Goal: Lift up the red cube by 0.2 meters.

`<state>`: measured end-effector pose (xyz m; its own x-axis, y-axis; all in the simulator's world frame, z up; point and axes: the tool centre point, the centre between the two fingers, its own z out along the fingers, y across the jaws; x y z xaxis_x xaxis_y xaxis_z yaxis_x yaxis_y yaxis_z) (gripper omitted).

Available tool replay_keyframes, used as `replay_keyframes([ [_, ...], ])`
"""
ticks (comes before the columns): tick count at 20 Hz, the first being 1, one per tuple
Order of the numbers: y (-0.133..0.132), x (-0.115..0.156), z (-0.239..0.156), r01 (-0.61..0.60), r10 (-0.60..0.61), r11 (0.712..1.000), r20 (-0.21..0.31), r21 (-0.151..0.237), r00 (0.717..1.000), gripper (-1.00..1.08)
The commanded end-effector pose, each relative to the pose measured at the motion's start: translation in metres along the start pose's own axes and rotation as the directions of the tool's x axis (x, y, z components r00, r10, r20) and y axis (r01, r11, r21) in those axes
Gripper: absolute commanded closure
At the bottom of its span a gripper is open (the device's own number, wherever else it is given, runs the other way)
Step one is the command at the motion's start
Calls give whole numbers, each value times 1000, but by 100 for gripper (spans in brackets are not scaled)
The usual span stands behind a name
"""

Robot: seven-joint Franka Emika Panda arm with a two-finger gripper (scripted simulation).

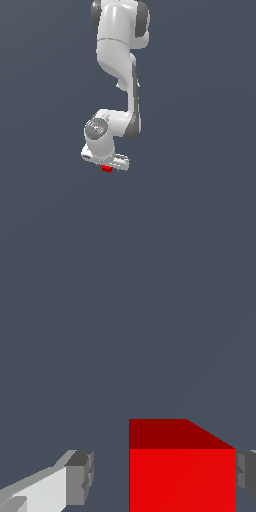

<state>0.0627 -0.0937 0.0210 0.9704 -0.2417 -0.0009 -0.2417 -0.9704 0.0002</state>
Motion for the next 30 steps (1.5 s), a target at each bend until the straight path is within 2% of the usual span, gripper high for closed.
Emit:
replay_keyframes([
  [1, 0, 1, 1, -1, 1, 1000, -1, 0, 1000, 108],
  [12, 0, 1, 0, -1, 1, 1000, -1, 0, 1000, 108],
  [18, 0, 0, -15, -1, 1, 1000, -1, 0, 1000, 108],
  [24, 0, -1, -54, -1, 1, 1000, -1, 0, 1000, 108],
  [30, 1, -2, -115, -2, 2, 1000, -1, 0, 1000, 108],
])
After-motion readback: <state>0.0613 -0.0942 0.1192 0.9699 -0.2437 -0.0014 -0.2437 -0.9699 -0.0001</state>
